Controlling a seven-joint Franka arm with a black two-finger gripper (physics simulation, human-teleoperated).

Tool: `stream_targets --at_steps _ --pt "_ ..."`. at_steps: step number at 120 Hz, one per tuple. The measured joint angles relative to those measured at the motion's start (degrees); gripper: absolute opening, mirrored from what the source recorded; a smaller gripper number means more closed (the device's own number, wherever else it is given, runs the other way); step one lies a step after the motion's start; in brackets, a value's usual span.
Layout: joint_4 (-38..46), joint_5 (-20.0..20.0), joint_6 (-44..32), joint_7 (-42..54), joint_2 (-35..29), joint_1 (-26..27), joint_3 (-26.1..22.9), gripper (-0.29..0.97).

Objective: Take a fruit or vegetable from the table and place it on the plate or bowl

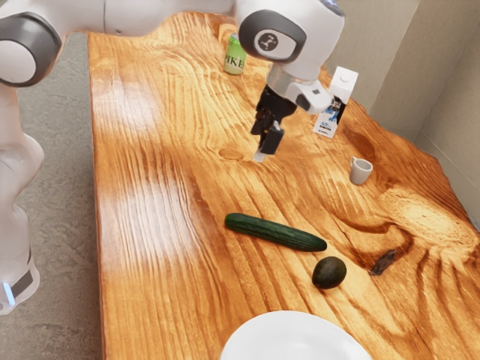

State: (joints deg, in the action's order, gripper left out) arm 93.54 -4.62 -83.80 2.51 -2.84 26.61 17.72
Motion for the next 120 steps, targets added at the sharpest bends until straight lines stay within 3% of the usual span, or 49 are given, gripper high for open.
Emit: stream_targets --at_steps 15,31,49,57,62,72,84,100,120 --pt "9.2 1.9 -7.3 0.0 -7.7 3.6 1.5 0.66" --pt "21.5 1.3 -12.7 0.1 -21.3 4.3 5.0 0.66" --pt "18.6 1.2 -13.1 0.2 -16.6 4.5 5.6 0.66" --pt "17.9 2.9 -12.7 0.6 -14.4 4.4 4.9 0.66" --pt "17.8 4.0 -12.2 0.8 -14.1 1.4 1.6 0.66" --pt "17.7 6.6 -11.3 1.5 -14.0 -9.8 -11.8 0.66" --pt "17.8 9.0 -11.1 2.2 -13.5 -13.0 -18.8 0.66" --pt "17.8 10.9 -10.8 3.0 -13.5 -13.5 -24.7 0.65" --pt "17.4 11.5 -12.6 3.9 -7.2 -14.0 -24.1 0.65"
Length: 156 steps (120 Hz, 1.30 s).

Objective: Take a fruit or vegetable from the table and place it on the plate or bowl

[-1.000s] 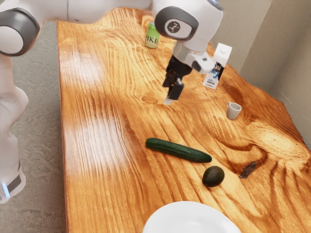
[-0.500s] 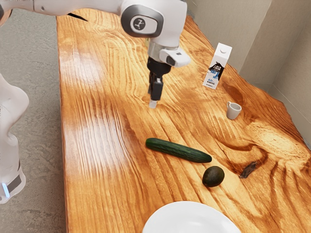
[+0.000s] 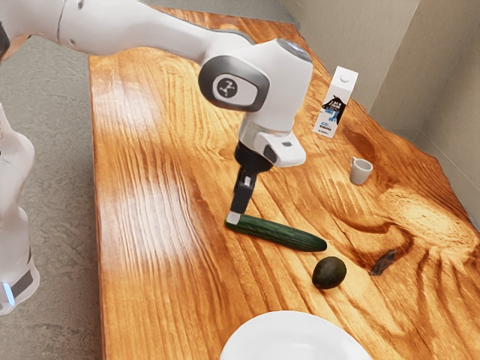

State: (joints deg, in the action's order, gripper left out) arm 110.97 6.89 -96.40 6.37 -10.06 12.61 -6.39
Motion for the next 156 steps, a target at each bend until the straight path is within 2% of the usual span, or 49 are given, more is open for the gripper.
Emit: stream_targets --at_steps 57,86,101,156 --pt "0.0 0.0 -5.5 1.4 7.5 -1.7 1.0 0.64" --pt "-2.1 -0.8 -7.5 2.0 11.4 -0.1 5.9 0.64" --pt "-2.5 -0.8 -8.9 2.7 12.5 -1.0 7.0 0.64" --pt "-7.6 -0.7 -10.5 5.1 18.4 -1.5 7.5 0.64"
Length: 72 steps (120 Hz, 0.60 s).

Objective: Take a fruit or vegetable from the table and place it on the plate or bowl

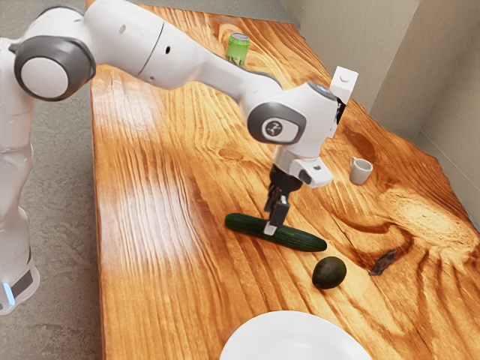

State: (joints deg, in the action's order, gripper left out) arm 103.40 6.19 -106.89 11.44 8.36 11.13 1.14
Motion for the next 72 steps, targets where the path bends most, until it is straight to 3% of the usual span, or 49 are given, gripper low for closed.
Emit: stream_targets --at_steps 72 --pt "-0.6 0.4 -1.8 1.8 4.3 0.0 1.4 0.64"
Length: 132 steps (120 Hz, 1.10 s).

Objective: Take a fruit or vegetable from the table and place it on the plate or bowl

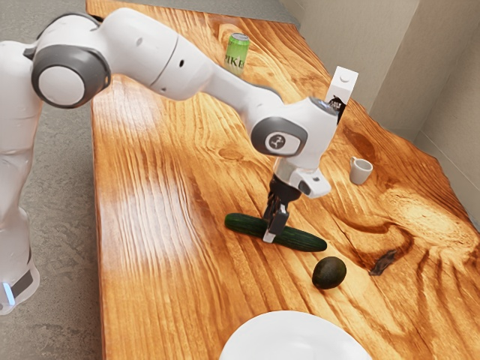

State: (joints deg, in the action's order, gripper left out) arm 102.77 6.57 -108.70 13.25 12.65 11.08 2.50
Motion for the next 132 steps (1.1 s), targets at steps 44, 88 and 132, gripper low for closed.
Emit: stream_targets --at_steps 44,88,132 --pt "0.0 -0.4 -0.5 0.7 0.6 0.1 0.3 0.32" --pt "-8.0 -2.1 5.7 0.6 -0.3 1.1 -0.2 0.22" --pt "-13.5 -3.0 9.4 0.2 -1.0 5.6 -0.6 0.22"
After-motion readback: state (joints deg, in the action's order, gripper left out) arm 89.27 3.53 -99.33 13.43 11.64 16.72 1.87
